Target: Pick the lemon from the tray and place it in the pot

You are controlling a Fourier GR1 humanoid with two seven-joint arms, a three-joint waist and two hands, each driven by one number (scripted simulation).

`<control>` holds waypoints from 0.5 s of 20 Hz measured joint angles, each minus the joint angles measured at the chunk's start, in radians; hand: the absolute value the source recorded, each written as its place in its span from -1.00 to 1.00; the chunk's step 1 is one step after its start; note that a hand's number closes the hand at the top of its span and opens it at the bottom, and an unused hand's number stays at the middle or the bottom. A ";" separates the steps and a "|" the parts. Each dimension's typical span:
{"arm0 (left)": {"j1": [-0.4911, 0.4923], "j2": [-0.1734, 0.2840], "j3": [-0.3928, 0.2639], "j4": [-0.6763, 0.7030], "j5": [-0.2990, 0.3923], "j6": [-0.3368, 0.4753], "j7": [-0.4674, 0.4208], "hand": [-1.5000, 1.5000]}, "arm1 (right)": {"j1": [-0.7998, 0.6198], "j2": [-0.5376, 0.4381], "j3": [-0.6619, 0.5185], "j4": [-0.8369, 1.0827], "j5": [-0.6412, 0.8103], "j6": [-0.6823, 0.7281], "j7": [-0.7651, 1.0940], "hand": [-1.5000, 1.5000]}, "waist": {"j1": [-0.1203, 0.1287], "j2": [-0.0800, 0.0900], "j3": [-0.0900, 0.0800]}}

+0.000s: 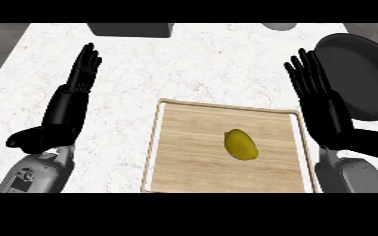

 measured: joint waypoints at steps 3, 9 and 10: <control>-0.008 -0.017 0.007 0.007 0.018 -0.001 0.006 0.00 | -0.093 -0.023 0.053 0.010 -0.034 0.127 0.028 1.00 | 0.034 0.007 0.022; -0.035 -0.051 0.021 0.027 0.063 -0.003 0.033 0.00 | -0.320 -0.138 0.151 0.010 0.018 0.420 -0.006 -1.00 | 0.123 0.024 0.035; -0.040 -0.057 0.025 0.033 0.070 -0.003 0.036 0.00 | -0.344 -0.163 0.159 0.035 0.032 0.474 -0.034 -1.00 | 0.124 0.030 0.037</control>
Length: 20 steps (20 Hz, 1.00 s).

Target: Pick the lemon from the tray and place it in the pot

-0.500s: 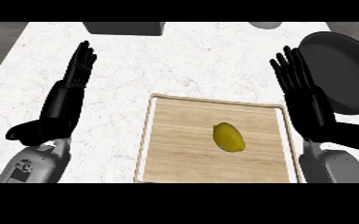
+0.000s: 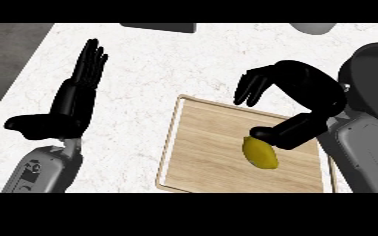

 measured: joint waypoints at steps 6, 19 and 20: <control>-0.027 -0.014 0.023 0.022 0.030 0.002 0.028 0.00 | -0.112 -0.099 0.011 0.091 0.071 0.232 -0.214 -1.00 | -0.006 0.012 0.010; -0.055 0.002 0.077 0.073 0.063 -0.021 0.046 0.00 | -0.267 -0.301 0.208 0.051 0.435 0.136 -0.428 -1.00 | -0.037 0.000 0.009; -0.059 0.003 0.083 0.078 0.064 -0.020 0.047 0.00 | -0.272 -0.309 0.233 0.056 0.467 0.113 -0.454 -1.00 | -0.041 -0.001 0.009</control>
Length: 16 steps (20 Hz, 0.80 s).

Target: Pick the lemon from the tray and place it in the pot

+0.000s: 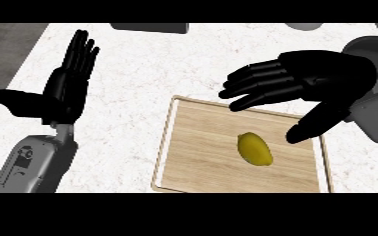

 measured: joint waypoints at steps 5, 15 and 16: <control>0.001 0.003 0.015 0.007 0.002 0.001 0.009 0.00 | -0.021 -0.029 0.137 0.047 0.146 -0.103 -0.107 -1.00 | -0.016 -0.008 -0.002; -0.004 0.013 0.054 0.040 0.002 -0.018 -0.002 0.00 | -0.064 0.009 0.350 0.228 0.320 -0.231 -0.220 -1.00 | -0.046 -0.018 -0.003; -0.005 0.011 0.054 0.037 0.000 -0.016 0.001 0.00 | -0.061 0.024 0.365 0.246 0.334 -0.243 -0.227 -1.00 | -0.048 -0.019 -0.004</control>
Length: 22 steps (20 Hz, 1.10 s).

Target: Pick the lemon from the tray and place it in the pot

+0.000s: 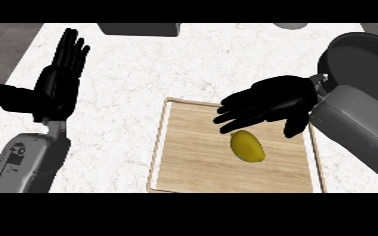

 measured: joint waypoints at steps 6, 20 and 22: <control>0.010 0.000 0.019 0.017 -0.001 -0.014 -0.007 0.00 | 0.014 0.048 0.054 0.067 0.039 -0.067 -0.059 -1.00 | -0.012 -0.004 0.000; 0.061 -0.022 0.045 -0.020 -0.032 -0.032 -0.006 0.00 | 0.060 0.150 0.043 0.158 0.160 -0.135 -0.073 -1.00 | -0.026 -0.010 0.000; 0.048 -0.020 0.057 -0.006 -0.031 -0.041 -0.005 0.00 | 0.072 0.167 0.046 0.171 0.181 -0.142 -0.075 -1.00 | -0.028 -0.010 0.000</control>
